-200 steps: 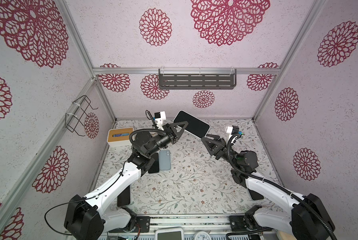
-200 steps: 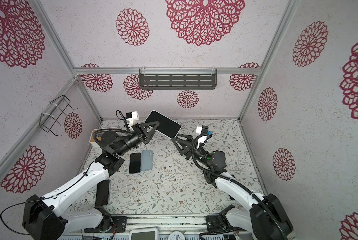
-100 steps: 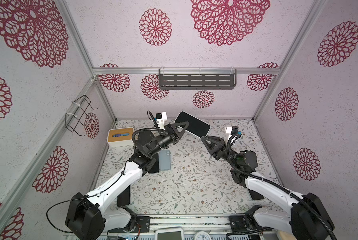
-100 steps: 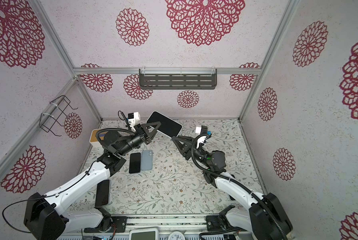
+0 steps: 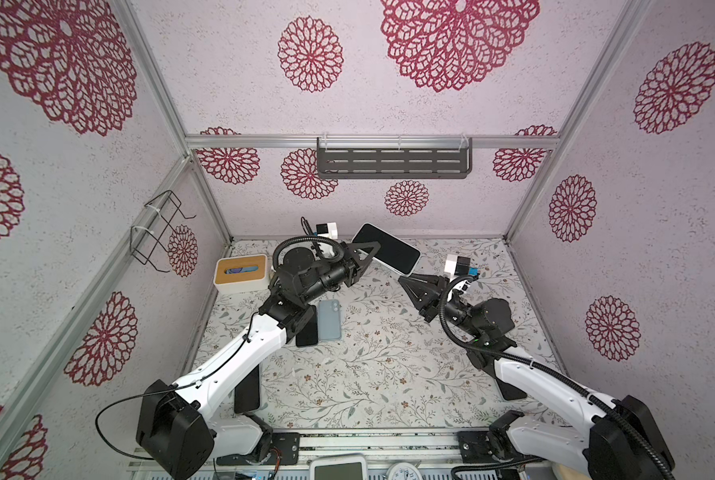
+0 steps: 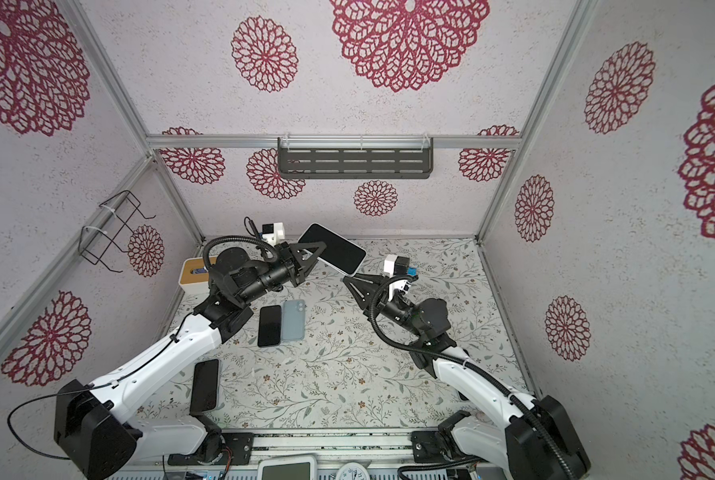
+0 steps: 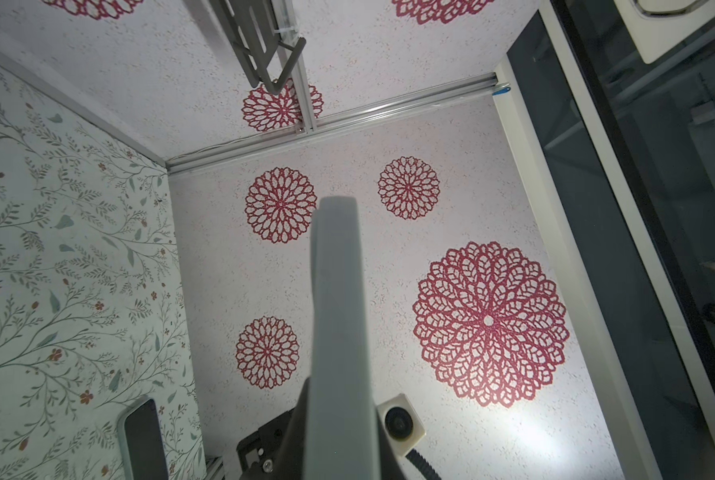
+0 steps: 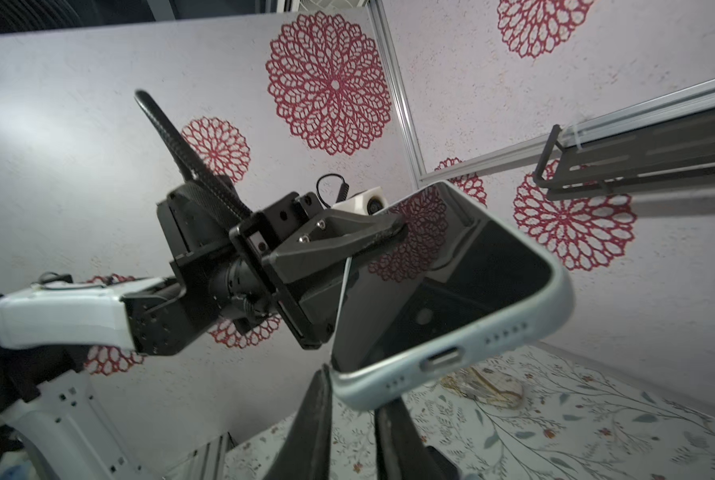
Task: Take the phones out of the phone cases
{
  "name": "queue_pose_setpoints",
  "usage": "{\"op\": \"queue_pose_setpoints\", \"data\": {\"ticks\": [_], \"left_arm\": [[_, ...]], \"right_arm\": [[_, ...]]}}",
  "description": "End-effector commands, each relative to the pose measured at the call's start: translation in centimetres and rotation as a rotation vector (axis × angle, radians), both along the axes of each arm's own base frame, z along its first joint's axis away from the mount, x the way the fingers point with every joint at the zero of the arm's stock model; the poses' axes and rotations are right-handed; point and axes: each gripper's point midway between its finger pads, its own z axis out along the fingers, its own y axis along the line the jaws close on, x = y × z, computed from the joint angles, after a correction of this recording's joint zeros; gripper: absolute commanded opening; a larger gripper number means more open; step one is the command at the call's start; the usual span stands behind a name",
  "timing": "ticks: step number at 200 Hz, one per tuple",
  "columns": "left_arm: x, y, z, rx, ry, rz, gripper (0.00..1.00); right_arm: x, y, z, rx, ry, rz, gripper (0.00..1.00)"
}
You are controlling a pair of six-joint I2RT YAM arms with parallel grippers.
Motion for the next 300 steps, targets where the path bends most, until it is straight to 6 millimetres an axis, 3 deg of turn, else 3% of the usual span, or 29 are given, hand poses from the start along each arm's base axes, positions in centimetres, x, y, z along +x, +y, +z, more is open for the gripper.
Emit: {"op": "queue_pose_setpoints", "data": {"ticks": [1,43,86,120,158,225,258,278,300], "left_arm": [[-1.9,-1.7,1.3,-0.011,-0.013,-0.1,0.0],[-1.9,-1.8,1.0,-0.021,-0.019,-0.103,0.0],[-1.7,0.8,3.4,-0.046,-0.086,-0.04,0.0],[-1.5,0.4,3.2,-0.07,-0.087,-0.055,0.0],[-1.4,0.4,2.9,-0.072,-0.094,-0.048,0.0],[-1.6,0.1,3.0,-0.072,-0.103,-0.058,0.0],[-1.8,0.0,3.1,-0.075,-0.113,-0.063,0.0],[-2.1,-0.4,3.2,-0.073,-0.12,-0.075,0.0],[-2.3,-0.7,3.2,-0.067,-0.127,-0.083,0.0]], "right_arm": [[1.8,-0.5,-0.1,-0.128,-0.093,-0.148,0.2],[2.5,-1.8,1.5,-0.096,-0.105,-0.207,0.22],[-0.5,-2.6,0.0,-0.023,-0.108,-0.116,0.61],[-0.9,-2.6,0.7,0.026,-0.071,-0.08,0.72],[-1.3,-2.4,2.8,0.097,-0.053,-0.023,0.76],[-1.0,-2.3,4.0,0.146,-0.033,0.009,0.75],[-0.6,-2.1,3.9,0.14,-0.021,0.006,0.7],[-0.1,-2.0,3.8,0.134,-0.009,-0.001,0.62],[0.2,-2.1,3.9,0.146,-0.001,-0.003,0.61]]}}
